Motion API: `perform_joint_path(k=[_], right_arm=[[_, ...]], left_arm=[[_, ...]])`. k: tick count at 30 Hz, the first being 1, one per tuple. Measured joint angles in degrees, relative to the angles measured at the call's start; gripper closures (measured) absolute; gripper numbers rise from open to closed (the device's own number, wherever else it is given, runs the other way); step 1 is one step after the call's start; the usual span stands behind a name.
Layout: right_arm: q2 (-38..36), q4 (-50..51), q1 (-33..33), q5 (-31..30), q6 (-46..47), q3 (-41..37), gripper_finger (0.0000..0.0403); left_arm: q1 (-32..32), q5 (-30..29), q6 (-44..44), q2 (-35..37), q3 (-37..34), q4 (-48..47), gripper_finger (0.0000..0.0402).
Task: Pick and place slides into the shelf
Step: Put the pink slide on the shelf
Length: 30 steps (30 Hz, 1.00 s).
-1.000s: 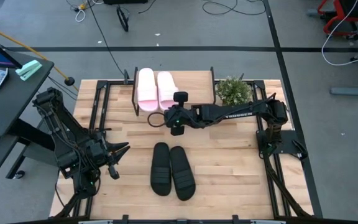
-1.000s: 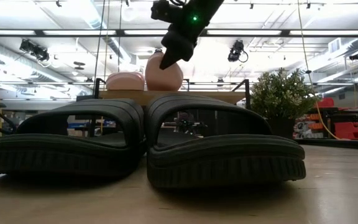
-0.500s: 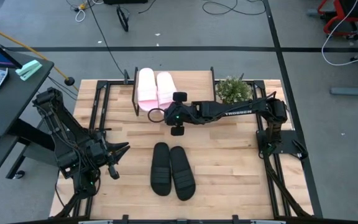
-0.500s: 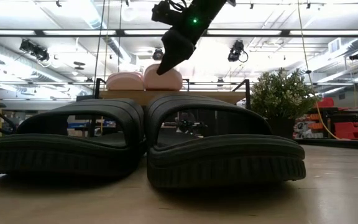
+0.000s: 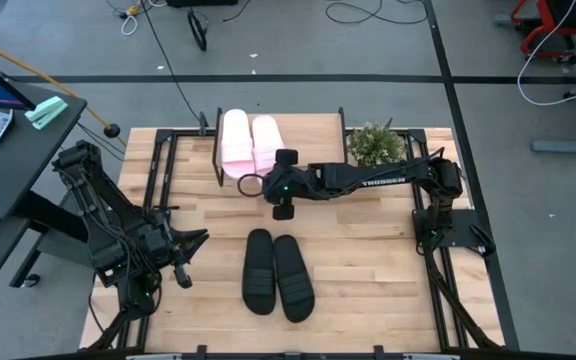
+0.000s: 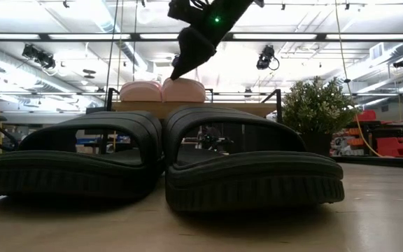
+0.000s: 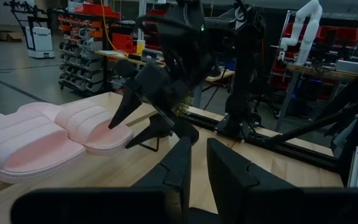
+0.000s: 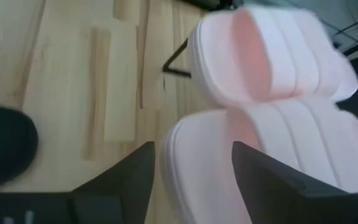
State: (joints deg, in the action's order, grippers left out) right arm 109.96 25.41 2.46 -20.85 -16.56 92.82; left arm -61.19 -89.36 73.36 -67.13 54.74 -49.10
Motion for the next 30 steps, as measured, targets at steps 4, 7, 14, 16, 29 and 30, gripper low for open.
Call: perform_joint_path(k=[4, 7, 14, 16, 29, 30], right_arm=[[-0.2, -0.6, -0.4, -0.4, -1.1, 0.0, 0.0186], [-0.7, 2.2, -1.1, -4.7, -1.9, 0.0, 0.0192], [-2.4, 8.5, -2.3, -8.6, -1.2, 0.0, 0.0273], [-2.9, 9.1, -2.5, -8.5, -0.8, 0.0, 0.032], [-2.7, 15.9, 2.0, -9.1, 5.0, -0.2, 0.0398], [-2.7, 16.1, 2.2, -9.1, 5.0, -0.2, 0.0399]], left_arm=[[0.0, 0.0, 0.0, 0.0, 0.0, 0.0, 0.034], [0.0, 0.1, 0.0, 0.0, 0.0, 0.0, 0.0338], [0.0, 0.7, -0.2, 0.0, 0.0, 0.0, 0.0349], [0.0, 0.9, -0.3, 0.0, 0.0, 0.0, 0.0351], [0.0, 1.1, -0.3, 0.0, 0.0, 0.5, 0.0346], [0.0, 1.1, -0.4, 0.0, 0.0, 0.5, 0.0348]])
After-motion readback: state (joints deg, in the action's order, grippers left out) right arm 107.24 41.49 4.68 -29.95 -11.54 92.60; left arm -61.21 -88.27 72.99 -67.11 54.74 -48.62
